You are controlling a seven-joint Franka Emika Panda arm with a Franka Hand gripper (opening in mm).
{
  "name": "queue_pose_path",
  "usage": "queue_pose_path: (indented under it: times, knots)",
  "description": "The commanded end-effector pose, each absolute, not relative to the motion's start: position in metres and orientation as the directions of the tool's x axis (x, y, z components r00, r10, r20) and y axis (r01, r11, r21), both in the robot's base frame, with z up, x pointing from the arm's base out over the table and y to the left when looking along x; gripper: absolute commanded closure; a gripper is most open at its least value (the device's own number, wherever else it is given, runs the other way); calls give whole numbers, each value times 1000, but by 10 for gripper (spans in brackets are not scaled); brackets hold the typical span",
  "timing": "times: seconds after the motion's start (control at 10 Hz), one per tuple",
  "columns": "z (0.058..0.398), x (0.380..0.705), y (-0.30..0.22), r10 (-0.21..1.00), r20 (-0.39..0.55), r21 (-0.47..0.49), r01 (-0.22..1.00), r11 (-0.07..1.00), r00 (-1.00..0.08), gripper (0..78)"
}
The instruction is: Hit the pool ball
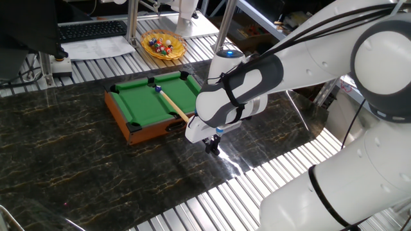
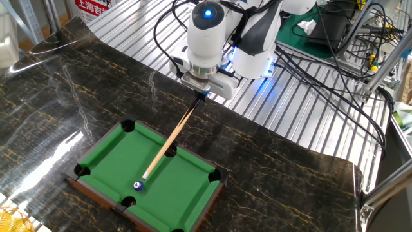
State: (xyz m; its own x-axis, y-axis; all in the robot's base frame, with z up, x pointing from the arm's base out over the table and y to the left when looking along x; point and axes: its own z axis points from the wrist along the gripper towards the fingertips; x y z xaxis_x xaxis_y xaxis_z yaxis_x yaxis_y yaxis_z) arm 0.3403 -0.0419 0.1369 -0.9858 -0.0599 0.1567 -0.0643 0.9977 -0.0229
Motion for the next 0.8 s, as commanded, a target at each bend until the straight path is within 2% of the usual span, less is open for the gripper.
queue_pose_path:
  times: [0.1, 0.8]
  knots:
    - [138, 343, -42, -61, 154, -23, -65, 998, -986, 764]
    - [137, 344, -42, -58, 152, -25, -63, 998, -987, 764]
